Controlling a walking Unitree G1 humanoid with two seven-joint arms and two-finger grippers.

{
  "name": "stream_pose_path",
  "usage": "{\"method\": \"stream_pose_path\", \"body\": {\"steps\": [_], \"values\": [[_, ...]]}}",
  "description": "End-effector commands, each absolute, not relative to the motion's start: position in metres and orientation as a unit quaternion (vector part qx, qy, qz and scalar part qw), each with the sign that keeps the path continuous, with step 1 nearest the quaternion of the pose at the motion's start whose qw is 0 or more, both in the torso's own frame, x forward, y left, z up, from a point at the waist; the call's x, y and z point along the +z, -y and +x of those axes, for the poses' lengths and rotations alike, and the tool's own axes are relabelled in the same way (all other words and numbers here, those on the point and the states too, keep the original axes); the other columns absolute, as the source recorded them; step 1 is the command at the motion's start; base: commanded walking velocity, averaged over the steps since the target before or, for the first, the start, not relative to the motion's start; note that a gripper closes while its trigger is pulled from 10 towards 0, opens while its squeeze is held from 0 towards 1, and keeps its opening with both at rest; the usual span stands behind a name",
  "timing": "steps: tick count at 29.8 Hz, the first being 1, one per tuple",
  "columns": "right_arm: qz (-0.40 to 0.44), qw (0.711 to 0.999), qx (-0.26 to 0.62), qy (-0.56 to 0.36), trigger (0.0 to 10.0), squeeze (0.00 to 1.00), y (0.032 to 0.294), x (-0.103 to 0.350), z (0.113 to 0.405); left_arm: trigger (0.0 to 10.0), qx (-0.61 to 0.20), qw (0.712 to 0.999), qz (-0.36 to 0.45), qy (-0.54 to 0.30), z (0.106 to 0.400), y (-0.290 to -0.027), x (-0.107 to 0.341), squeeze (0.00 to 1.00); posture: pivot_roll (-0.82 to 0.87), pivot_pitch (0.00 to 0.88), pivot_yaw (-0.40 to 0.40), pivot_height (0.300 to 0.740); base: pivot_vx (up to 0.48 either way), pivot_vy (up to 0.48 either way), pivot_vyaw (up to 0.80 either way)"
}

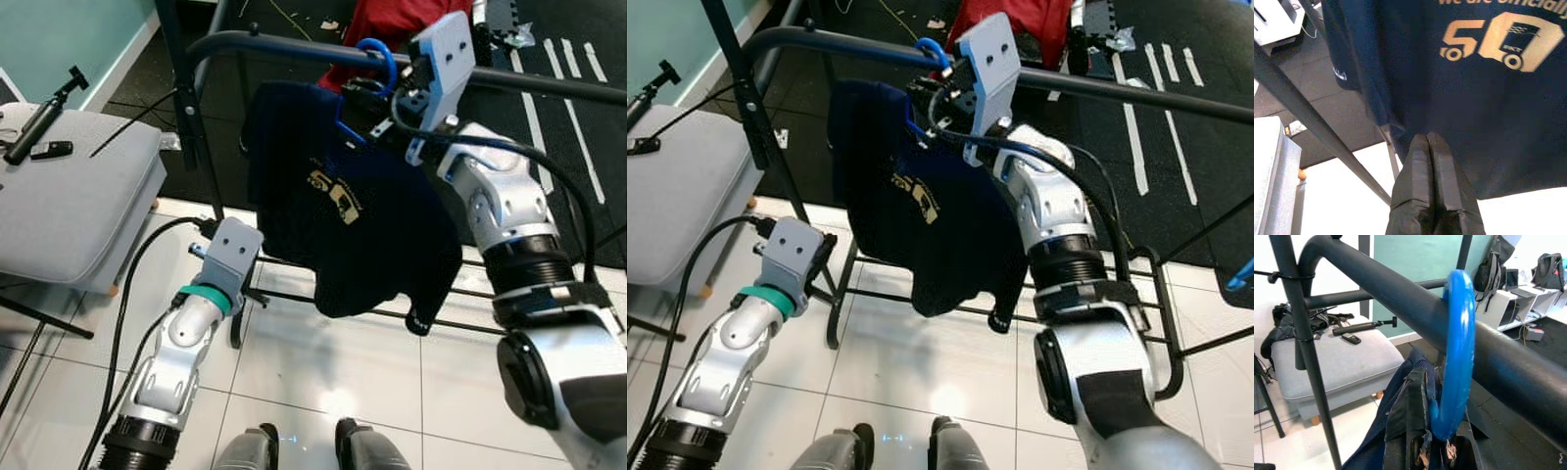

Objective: Hang hanger

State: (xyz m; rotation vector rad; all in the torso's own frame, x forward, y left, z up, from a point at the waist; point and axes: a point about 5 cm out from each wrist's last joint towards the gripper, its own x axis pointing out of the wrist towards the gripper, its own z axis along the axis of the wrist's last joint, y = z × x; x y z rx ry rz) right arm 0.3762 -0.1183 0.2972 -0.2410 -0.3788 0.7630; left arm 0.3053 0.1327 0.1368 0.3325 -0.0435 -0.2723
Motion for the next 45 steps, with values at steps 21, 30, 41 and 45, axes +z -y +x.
{"method": "stream_pose_path", "body": {"steps": [21,30,41,45], "values": [[-0.191,0.937,0.248,0.152,0.0,0.0,0.126,0.313,0.382,10.0,-0.178,0.967,0.183,0.004,0.304,-0.122,0.13,0.0,-0.01,0.155,0.045,0.74,0.0,0.0,0.0],[-0.197,0.938,0.224,0.18,0.0,0.0,0.1,0.326,0.38,10.0,-0.186,0.965,0.186,0.002,0.304,-0.121,0.13,0.0,-0.01,0.159,0.05,0.74,0.0,0.0,0.0],[-0.191,0.935,0.195,0.225,0.0,0.0,0.085,0.333,0.37,10.0,-0.191,0.964,0.188,0.0,0.303,-0.12,0.129,0.0,-0.01,0.164,0.051,0.74,0.0,0.0,0.0],[-0.195,0.94,0.157,0.233,0.0,0.0,0.085,0.331,0.367,10.0,-0.195,0.963,0.188,-0.002,0.302,-0.119,0.128,0.0,-0.01,0.165,0.053,0.74,0.0,0.0,0.0]]}}
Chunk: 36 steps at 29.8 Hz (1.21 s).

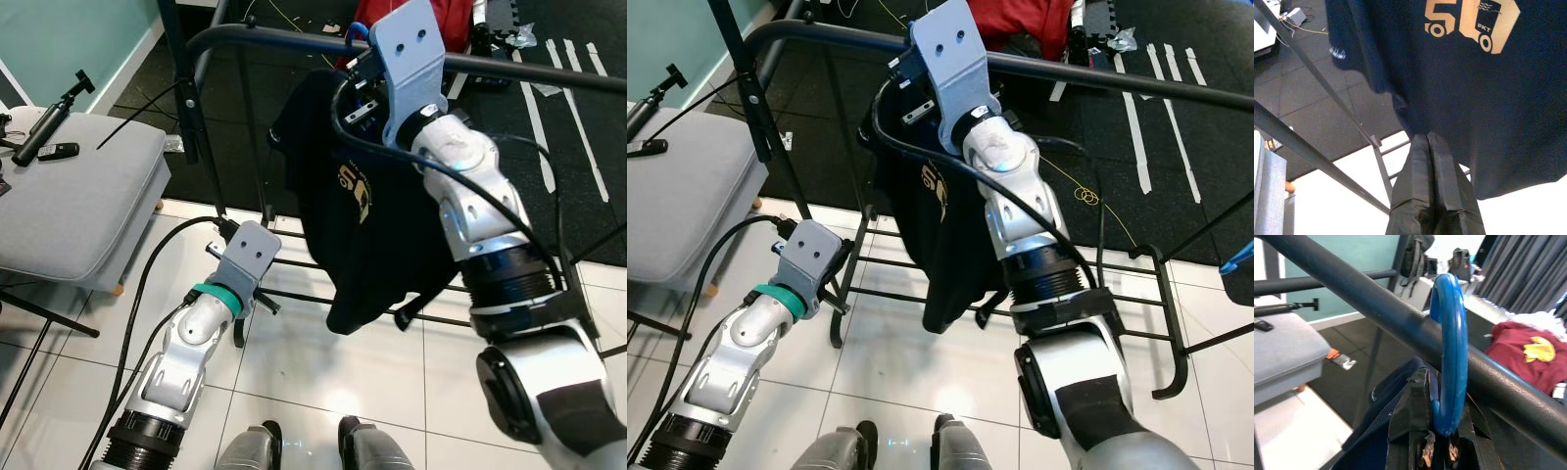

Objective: Hang hanger

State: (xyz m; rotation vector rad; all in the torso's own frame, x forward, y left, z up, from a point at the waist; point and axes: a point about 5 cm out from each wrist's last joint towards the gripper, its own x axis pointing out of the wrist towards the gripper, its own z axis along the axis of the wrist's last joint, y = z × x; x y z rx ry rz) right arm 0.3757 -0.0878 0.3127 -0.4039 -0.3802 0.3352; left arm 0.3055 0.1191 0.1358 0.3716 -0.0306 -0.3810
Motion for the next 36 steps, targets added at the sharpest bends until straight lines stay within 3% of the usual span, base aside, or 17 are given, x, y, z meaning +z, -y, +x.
{"method": "stream_pose_path", "body": {"steps": [1,10,19,36], "values": [[-0.203,0.938,0.145,0.24,0.0,0.0,0.085,0.332,0.366,10.0,-0.196,0.963,0.188,-0.002,0.302,-0.119,0.128,0.0,-0.01,0.166,0.055,0.74,0.0,0.0,0.0],[-0.278,0.911,0.114,0.281,0.0,0.0,0.08,0.314,0.356,10.0,-0.197,0.962,0.188,-0.003,0.301,-0.119,0.128,0.0,-0.01,0.166,0.051,0.74,0.0,0.0,0.0],[-0.287,0.913,0.11,0.268,0.0,0.0,0.079,0.293,0.353,10.0,-0.199,0.961,0.19,-0.003,0.301,-0.119,0.128,0.0,0.0,0.156,0.055,0.74,0.0,0.0,0.0],[-0.267,0.907,0.068,0.319,0.0,0.0,0.093,0.326,0.359,10.0,-0.204,0.959,0.196,0.003,0.303,-0.118,0.13,0.0,0.0,0.143,0.056,0.74,0.0,0.0,0.0]]}}
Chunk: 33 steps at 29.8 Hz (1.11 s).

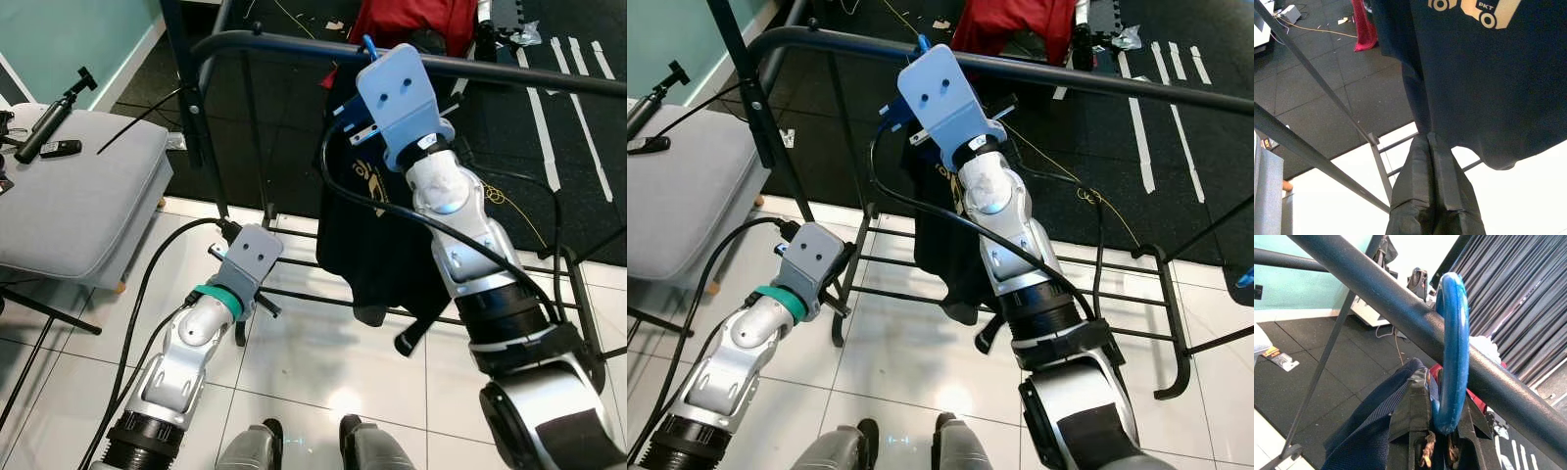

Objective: Hang hanger

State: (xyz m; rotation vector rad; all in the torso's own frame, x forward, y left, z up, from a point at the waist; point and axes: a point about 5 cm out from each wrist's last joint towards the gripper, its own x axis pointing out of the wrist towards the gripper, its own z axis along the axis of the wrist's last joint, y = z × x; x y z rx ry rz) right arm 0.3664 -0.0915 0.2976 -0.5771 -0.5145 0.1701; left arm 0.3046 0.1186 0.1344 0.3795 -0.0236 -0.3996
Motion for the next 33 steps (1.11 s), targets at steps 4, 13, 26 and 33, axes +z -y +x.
{"method": "stream_pose_path", "body": {"steps": [4,13,26,33], "values": [[-0.247,0.898,0.07,0.358,0.0,0.0,0.091,0.345,0.352,10.0,-0.204,0.959,0.197,0.003,0.303,-0.118,0.13,0.0,0.0,0.143,0.055,0.74,0.0,0.0,0.0],[-0.204,0.903,0.125,0.358,0.0,0.0,0.07,0.343,0.345,10.0,-0.208,0.958,0.2,0.003,0.303,-0.118,0.13,0.0,0.0,0.148,0.057,0.74,0.0,0.0,0.0],[-0.152,0.95,0.138,0.236,0.0,0.0,0.078,0.321,0.364,10.0,-0.21,0.956,0.204,0.001,0.302,-0.119,0.129,0.0,0.0,0.151,0.059,0.74,0.0,0.0,0.0],[-0.157,0.948,0.135,0.243,0.0,0.0,0.081,0.329,0.365,10.0,-0.213,0.955,0.205,0.002,0.303,-0.117,0.13,0.0,0.0,0.151,0.061,0.74,0.0,0.0,0.0]]}}
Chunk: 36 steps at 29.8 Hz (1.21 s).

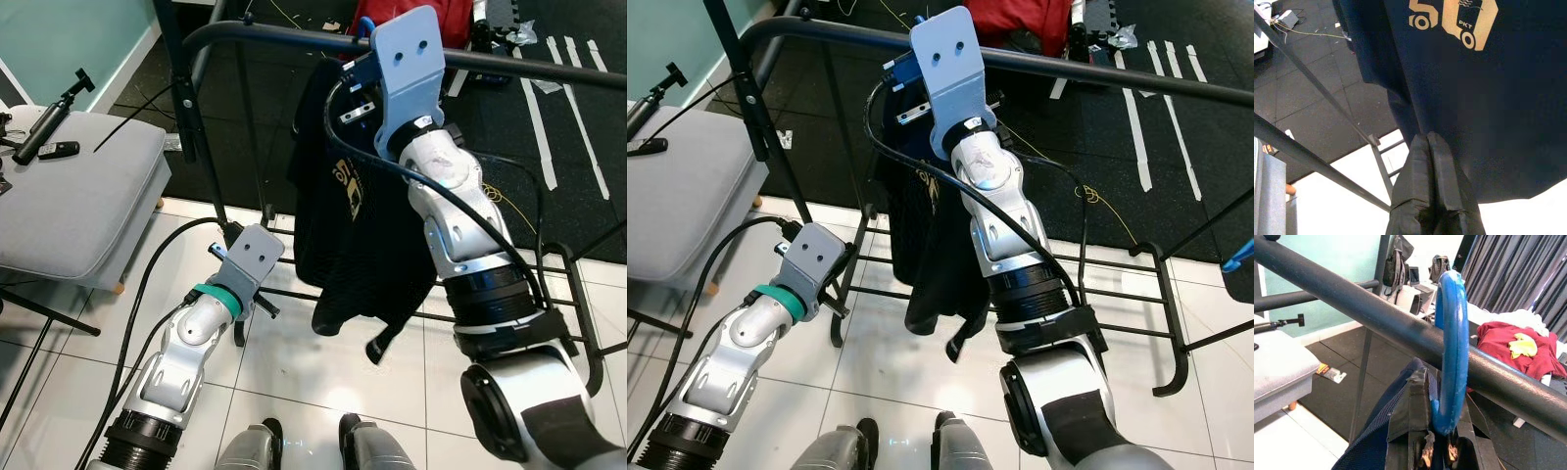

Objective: Hang hanger

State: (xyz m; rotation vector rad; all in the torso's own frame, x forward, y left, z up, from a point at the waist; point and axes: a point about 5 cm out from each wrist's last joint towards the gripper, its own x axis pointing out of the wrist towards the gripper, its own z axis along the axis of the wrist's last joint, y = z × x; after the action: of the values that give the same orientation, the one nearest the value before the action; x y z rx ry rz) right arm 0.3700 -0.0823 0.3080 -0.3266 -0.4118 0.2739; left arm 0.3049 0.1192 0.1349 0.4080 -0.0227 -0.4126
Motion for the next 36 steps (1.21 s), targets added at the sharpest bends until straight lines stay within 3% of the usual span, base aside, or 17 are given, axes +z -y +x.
{"method": "stream_pose_path", "body": {"steps": [1,2,4,7,8,9,10,11,12,13,23,24,25,26,27,35,36], "values": [[-0.157,0.948,0.135,0.243,0.0,0.0,0.081,0.329,0.365,10.0,-0.213,0.955,0.205,0.002,0.303,-0.117,0.13,0.0,0.0,0.151,0.061,0.74,0.0,0.0,0.0],[-0.148,0.955,0.126,0.226,2.4,0.0,0.085,0.329,0.369,10.0,-0.213,0.955,0.206,0.001,0.303,-0.118,0.13,0.0,0.0,0.151,0.06,0.74,0.0,0.0,0.0],[-0.148,0.955,0.126,0.226,2.4,0.0,0.085,0.329,0.369,10.0,-0.213,0.955,0.206,0.001,0.303,-0.118,0.13,0.0,0.0,0.151,0.06,0.74,0.0,0.0,0.0],[-0.122,0.97,0.11,0.18,4.6,0.0,0.097,0.329,0.381,10.0,-0.218,0.954,0.208,-0.001,0.302,-0.117,0.129,0.0,0.0,0.151,0.061,0.74,0.0,0.0,0.0],[-0.104,0.975,0.106,0.164,9.1,0.0,0.102,0.332,0.386,10.0,-0.22,0.953,0.209,-0.003,0.302,-0.117,0.128,0.0,0.0,0.152,0.063,0.74,0.0,0.0,0.0],[-0.104,0.975,0.106,0.164,9.1,0.0,0.102,0.332,0.386,10.0,-0.22,0.953,0.209,-0.003,0.302,-0.117,0.128,0.0,0.0,0.152,0.063,0.74,0.0,0.0,0.0],[-0.089,0.978,0.103,0.158,7.3,0.0,0.107,0.338,0.39,10.0,-0.222,0.952,0.21,-0.004,0.301,-0.117,0.128,0.0,0.0,0.152,0.063,0.74,0.0,0.0,0.0],[-0.089,0.978,0.103,0.158,7.3,0.0,0.107,0.338,0.39,10.0,-0.222,0.952,0.21,-0.004,0.301,-0.117,0.128,0.0,0.0,0.152,0.063,0.74,0.0,0.0,0.0],[-0.08,0.979,0.099,0.156,5.6,0.0,0.111,0.343,0.393,10.0,-0.224,0.952,0.21,-0.004,0.301,-0.116,0.128,0.0,0.0,0.152,0.063,0.74,0.0,0.0,0.0],[-0.071,0.981,0.095,0.155,4.9,0.0,0.116,0.35,0.397,10.0,-0.225,0.951,0.21,-0.004,0.302,-0.116,0.128,0.0,0.0,0.155,0.064,0.74,0.0,0.0,0.0],[-0.052,0.985,0.085,0.143,4.4,0.0,0.131,0.367,0.406,10.0,-0.222,0.952,0.209,-0.007,0.299,-0.118,0.126,0.0,0.0,0.164,0.048,0.74,0.0,0.0,0.0],[-0.052,0.985,0.087,0.141,5.1,0.0,0.131,0.368,0.407,10.0,-0.221,0.953,0.209,-0.008,0.299,-0.119,0.126,0.0,0.0,0.167,0.045,0.74,0.0,0.0,0.0],[-0.053,0.985,0.088,0.139,7.9,0.0,0.13,0.368,0.408,10.0,-0.22,0.953,0.209,-0.008,0.298,-0.119,0.126,0.0,0.0,0.168,0.043,0.74,0.0,0.0,0.0],[-0.053,0.985,0.088,0.139,7.9,0.0,0.13,0.368,0.408,10.0,-0.22,0.953,0.209,-0.008,0.298,-0.119,0.126,0.0,0.0,0.168,0.043,0.74,0.0,0.0,0.0],[-0.053,0.985,0.09,0.137,10.0,0.0,0.13,0.367,0.409,10.0,-0.219,0.953,0.209,-0.009,0.298,-0.119,0.126,0.0,0.0,0.17,0.043,0.74,0.0,0.0,0.0],[-0.051,0.986,0.092,0.131,10.0,0.03,0.13,0.365,0.413,10.0,-0.211,0.956,0.206,-0.008,0.299,-0.12,0.126,0.0,0.0,0.176,0.04,0.74,0.0,0.0,0.0],[-0.051,0.986,0.092,0.131,10.0,0.37,0.131,0.365,0.413,10.0,-0.208,0.957,0.204,-0.008,0.299,-0.121,0.126,0.0,0.0,0.178,0.039,0.74,0.0,0.0,0.0]]}}
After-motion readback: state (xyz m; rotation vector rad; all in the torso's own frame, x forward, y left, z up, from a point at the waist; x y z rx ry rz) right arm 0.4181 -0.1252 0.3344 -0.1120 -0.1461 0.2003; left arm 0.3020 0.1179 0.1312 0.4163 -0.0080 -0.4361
